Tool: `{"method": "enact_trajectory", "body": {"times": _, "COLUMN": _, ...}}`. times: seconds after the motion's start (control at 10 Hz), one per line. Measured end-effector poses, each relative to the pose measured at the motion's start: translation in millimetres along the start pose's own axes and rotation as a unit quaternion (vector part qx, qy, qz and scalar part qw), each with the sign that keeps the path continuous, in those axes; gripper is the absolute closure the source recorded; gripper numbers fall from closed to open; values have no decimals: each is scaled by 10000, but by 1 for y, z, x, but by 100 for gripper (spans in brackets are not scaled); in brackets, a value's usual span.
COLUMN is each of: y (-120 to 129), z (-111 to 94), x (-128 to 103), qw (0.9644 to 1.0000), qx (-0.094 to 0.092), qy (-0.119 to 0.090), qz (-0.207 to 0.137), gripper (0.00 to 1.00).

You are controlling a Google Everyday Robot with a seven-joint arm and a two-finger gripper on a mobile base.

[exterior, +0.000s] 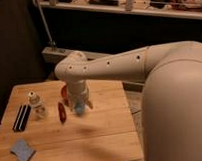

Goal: Knock the bottle over

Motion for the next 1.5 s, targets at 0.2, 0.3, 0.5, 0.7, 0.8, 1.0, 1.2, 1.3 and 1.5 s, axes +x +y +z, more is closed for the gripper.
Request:
{"method": "enact_trajectory", "body": {"times": 0.2, "y": 0, "z": 0, "x": 0, "qw": 10000, "qx": 0, "qy": 0, "qz": 0, "gripper": 35}}
{"method": "enact_trajectory", "body": {"times": 0.3, "y": 0, "z": 0, "x": 0, "qw": 10000, "qx": 0, "qy": 0, "qz": 0, "gripper": 35}}
{"method": "enact_trajectory", "body": {"times": 0.5, "y": 0, "z": 0, "x": 0, "qw": 10000, "qx": 0, "qy": 0, "qz": 0, "gripper": 35}}
{"method": "enact_trajectory", "body": {"times": 0.7, "y": 1, "z": -1, "x": 0, "qw": 10000, "qx": 2, "qy": -27, "qz": -64, "gripper": 35}}
{"method": "enact_trajectory", "body": {"times": 0.8, "y": 10, "z": -3, "x": -5, "qw": 9995, "qx": 8, "qy": -142, "qz": -295, "gripper": 35}}
{"method": "enact_trajectory", "body": {"times": 1.0, "y": 30, "z": -8, "x": -6, "qw": 9978, "qx": 28, "qy": -223, "qz": -619, "gripper": 35}}
{"method": "enact_trajectory", "body": {"times": 1.2, "y": 56, "z": -11, "x": -4, "qw": 9947, "qx": 62, "qy": -221, "qz": -999, "gripper": 35}}
{"method": "enact_trajectory", "body": {"times": 1.3, "y": 76, "z": -12, "x": -2, "qw": 9916, "qx": 65, "qy": -200, "qz": -1277, "gripper": 35}}
{"method": "enact_trajectory", "body": {"times": 1.5, "y": 110, "z": -10, "x": 3, "qw": 9839, "qx": 85, "qy": -161, "qz": -1778, "gripper": 38}}
